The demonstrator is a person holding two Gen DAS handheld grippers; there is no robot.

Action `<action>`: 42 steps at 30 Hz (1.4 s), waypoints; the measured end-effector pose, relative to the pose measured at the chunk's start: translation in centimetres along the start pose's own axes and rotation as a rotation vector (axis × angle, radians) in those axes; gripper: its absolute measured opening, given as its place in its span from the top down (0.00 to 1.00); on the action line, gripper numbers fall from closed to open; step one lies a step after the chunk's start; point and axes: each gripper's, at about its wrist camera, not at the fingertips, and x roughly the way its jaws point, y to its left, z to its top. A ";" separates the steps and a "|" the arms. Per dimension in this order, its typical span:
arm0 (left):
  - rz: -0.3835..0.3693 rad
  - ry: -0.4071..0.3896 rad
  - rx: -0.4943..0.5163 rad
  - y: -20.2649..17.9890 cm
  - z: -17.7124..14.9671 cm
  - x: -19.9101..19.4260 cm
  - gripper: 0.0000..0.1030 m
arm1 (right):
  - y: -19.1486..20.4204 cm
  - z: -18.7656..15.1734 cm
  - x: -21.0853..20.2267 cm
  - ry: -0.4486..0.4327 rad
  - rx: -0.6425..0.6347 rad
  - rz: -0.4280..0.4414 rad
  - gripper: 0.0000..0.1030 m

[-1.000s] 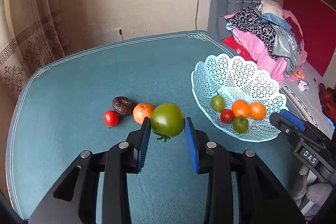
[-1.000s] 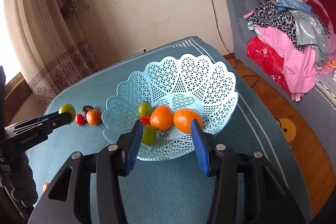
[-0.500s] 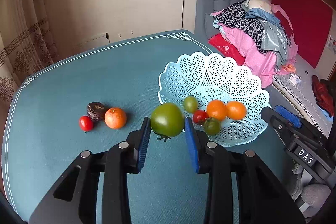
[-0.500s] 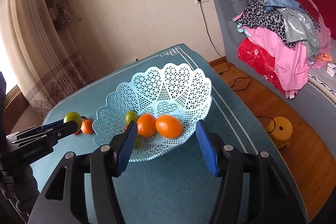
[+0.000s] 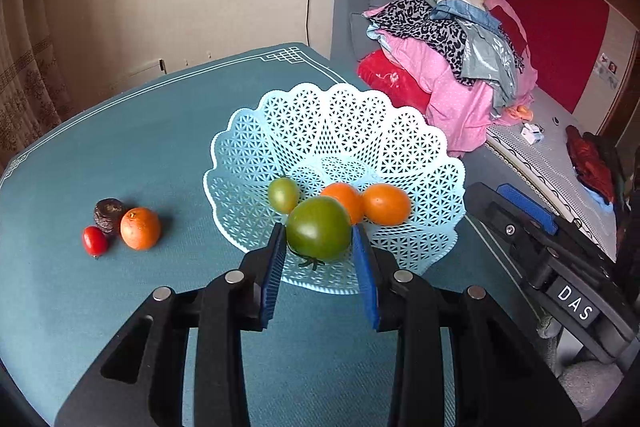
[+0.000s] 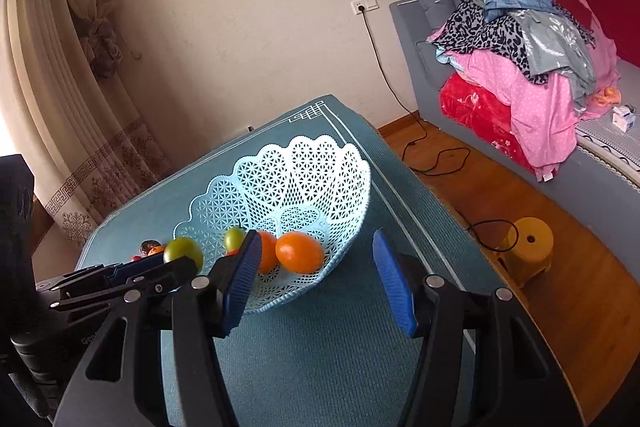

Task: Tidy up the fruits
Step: 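Lower the green tomato into the white basket and open the left gripper, then move both open grippers back toward the remaining fruit on the table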

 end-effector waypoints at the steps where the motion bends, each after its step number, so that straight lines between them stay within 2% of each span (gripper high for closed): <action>1: -0.009 0.002 -0.001 -0.2 0.0 0.1 0.67 | 0.0 0.0 -0.1 -0.002 0.001 0.000 0.44; 5: -0.044 0.001 -0.014 -0.3 0.1 0.0 0.64 | -0.2 0.1 -0.1 -0.003 0.007 -0.002 0.44; 7: -0.036 -0.018 -0.016 -0.2 0.2 -0.4 0.42 | -0.3 0.0 -0.2 -0.004 0.009 -0.003 0.44; 8: -0.028 -0.030 -0.019 -0.1 0.2 -0.7 0.39 | -0.3 0.1 -0.2 -0.003 0.010 -0.002 0.44; 11: -0.018 -0.040 -0.037 0.7 0.4 -1.3 0.34 | -0.3 0.0 -0.3 -0.002 0.015 -0.001 0.43; 13: -0.003 -0.049 -0.048 1.2 0.5 -1.7 0.31 | -0.3 0.0 -0.4 -0.003 0.015 0.002 0.38; 17: 0.033 -0.075 -0.070 2.4 0.6 -2.8 0.26 | 0.2 0.0 -0.8 -0.009 0.011 0.008 0.37; 19: 0.050 -0.090 -0.082 3.0 0.6 -3.4 0.18 | 0.5 0.0 -0.9 -0.010 0.007 0.010 0.36; 21: 0.065 -0.107 -0.090 3.7 0.5 -4.1 0.16 | 0.7 -0.1 -1.0 -0.011 0.004 0.012 0.34; 24: 0.116 -0.109 -0.102 4.7 0.2 -4.7 0.05 | 1.1 -0.2 -1.2 -0.008 0.002 0.015 0.33; 37: 0.224 -0.101 -0.190 11.5 -2.0 -7.1 0.05 | 4.2 -0.7 -1.5 0.011 -0.053 0.053 0.33; 42: 0.264 -0.085 -0.221 14.1 -3.1 -7.6 0.05 | 5.3 -1.0 -1.6 0.019 -0.066 0.059 0.29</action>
